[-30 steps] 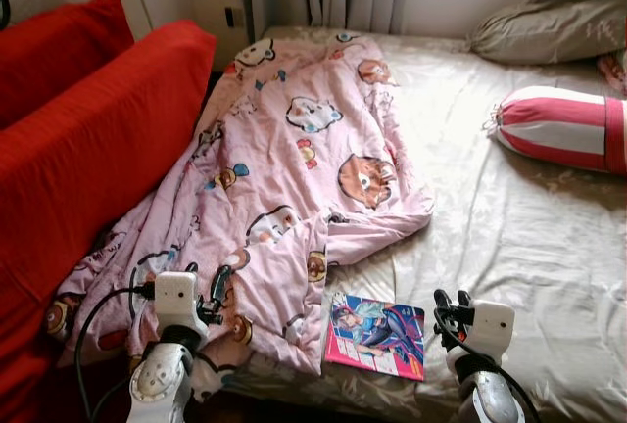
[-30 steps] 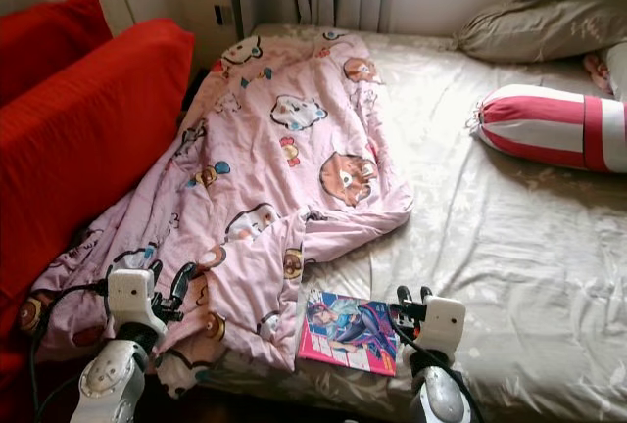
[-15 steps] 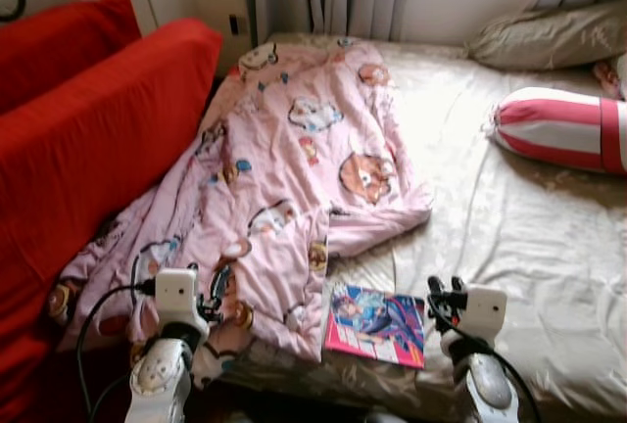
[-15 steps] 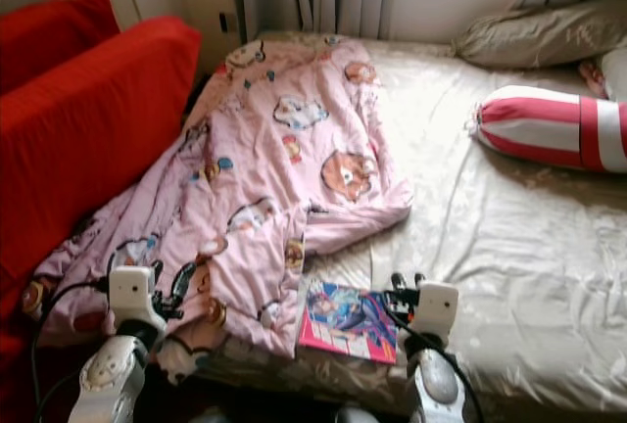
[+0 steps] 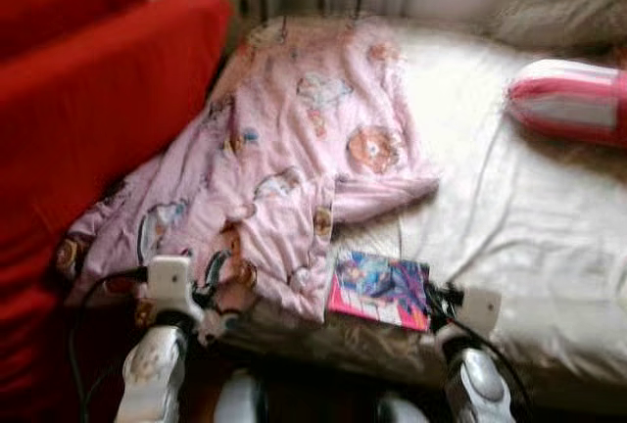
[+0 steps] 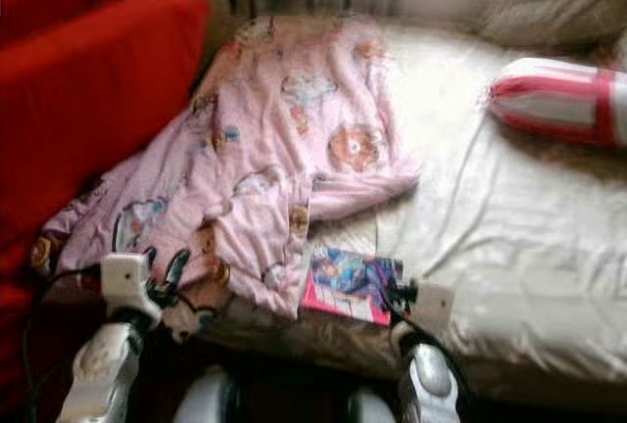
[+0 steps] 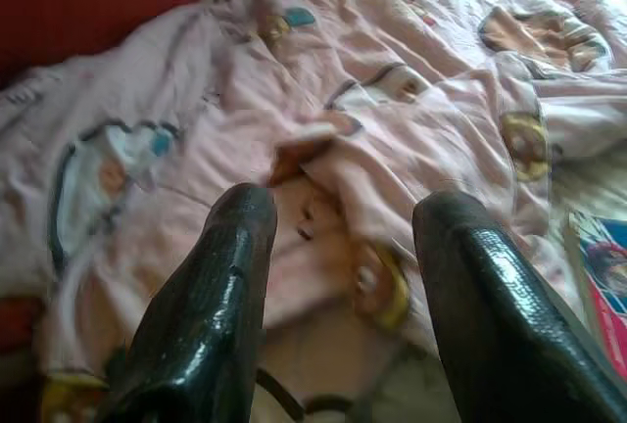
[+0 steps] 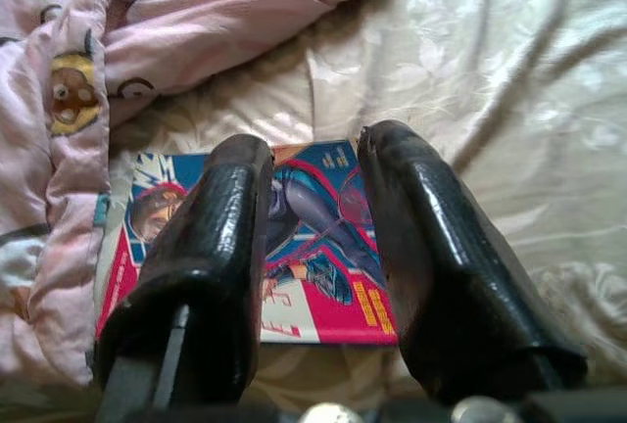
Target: Clean up the room
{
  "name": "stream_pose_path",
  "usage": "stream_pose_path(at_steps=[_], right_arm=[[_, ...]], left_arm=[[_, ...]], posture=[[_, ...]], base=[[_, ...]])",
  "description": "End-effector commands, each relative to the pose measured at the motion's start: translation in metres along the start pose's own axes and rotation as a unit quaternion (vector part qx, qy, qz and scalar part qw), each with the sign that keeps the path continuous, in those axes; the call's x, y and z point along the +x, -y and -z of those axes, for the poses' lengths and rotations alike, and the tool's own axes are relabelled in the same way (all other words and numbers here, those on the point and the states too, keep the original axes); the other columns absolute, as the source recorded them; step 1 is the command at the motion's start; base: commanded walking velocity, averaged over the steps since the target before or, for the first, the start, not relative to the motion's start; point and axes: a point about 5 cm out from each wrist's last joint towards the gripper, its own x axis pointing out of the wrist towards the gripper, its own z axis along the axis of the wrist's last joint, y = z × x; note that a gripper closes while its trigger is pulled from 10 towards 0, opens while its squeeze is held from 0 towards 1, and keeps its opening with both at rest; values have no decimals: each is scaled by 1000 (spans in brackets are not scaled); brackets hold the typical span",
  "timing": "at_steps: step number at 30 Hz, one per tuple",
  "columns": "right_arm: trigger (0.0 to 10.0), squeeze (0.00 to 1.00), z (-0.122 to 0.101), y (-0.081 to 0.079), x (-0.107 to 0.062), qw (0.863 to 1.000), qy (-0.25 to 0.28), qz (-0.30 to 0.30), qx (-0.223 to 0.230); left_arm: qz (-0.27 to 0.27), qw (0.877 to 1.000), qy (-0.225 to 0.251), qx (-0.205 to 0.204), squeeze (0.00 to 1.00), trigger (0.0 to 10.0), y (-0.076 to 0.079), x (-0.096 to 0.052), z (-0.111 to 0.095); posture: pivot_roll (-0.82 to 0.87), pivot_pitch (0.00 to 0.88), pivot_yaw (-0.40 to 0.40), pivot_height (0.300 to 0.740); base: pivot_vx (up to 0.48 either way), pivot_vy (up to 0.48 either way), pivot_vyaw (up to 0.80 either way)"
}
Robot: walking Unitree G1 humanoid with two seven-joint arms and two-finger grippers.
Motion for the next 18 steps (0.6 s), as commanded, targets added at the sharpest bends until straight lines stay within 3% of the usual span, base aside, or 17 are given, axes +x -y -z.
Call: stream_pose_path(at_steps=[1,12,18], right_arm=[[10000,0,6,-3,-3,1000,-10,-10,-3],[10000,0,11,-10,0,999,-33,-26,-18],[10000,0,9,-14,-1,999,-18,-41,-16]], left_arm=[[-1,1000,-4,-3,0,10000,-1,0,0],[1,1000,-8,-5,0,10000,0,0,2],[1,1000,-10,-5,0,10000,0,0,2]], posture=[[40,158,-21,630],[45,167,-23,630],[45,173,-24,605]], base=[[0,0,0],[0,0,0],[0,0,0]])
